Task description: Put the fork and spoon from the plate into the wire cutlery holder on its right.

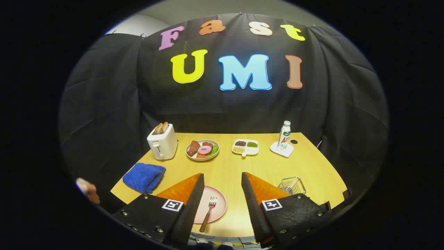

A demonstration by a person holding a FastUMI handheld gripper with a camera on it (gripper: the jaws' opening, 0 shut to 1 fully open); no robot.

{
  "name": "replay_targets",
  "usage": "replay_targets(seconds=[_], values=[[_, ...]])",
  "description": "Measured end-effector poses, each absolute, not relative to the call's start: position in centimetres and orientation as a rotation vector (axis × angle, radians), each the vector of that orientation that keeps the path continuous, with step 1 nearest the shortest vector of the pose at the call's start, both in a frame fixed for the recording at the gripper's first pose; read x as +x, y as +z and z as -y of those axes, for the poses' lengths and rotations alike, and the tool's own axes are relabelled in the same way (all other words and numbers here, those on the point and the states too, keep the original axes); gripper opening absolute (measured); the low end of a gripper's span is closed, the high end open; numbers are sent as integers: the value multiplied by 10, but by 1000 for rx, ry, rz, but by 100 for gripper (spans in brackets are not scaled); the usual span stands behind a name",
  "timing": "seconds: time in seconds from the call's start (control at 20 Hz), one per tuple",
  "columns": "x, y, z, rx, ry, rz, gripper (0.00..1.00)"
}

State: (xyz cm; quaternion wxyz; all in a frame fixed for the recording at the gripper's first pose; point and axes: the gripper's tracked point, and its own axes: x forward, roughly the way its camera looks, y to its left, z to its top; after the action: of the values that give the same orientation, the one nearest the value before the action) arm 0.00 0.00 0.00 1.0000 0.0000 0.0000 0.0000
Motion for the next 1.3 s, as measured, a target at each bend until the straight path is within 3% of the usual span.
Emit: replay_targets(seconds=[1.3], values=[[23, -21, 7, 30, 0, -57, 68]])
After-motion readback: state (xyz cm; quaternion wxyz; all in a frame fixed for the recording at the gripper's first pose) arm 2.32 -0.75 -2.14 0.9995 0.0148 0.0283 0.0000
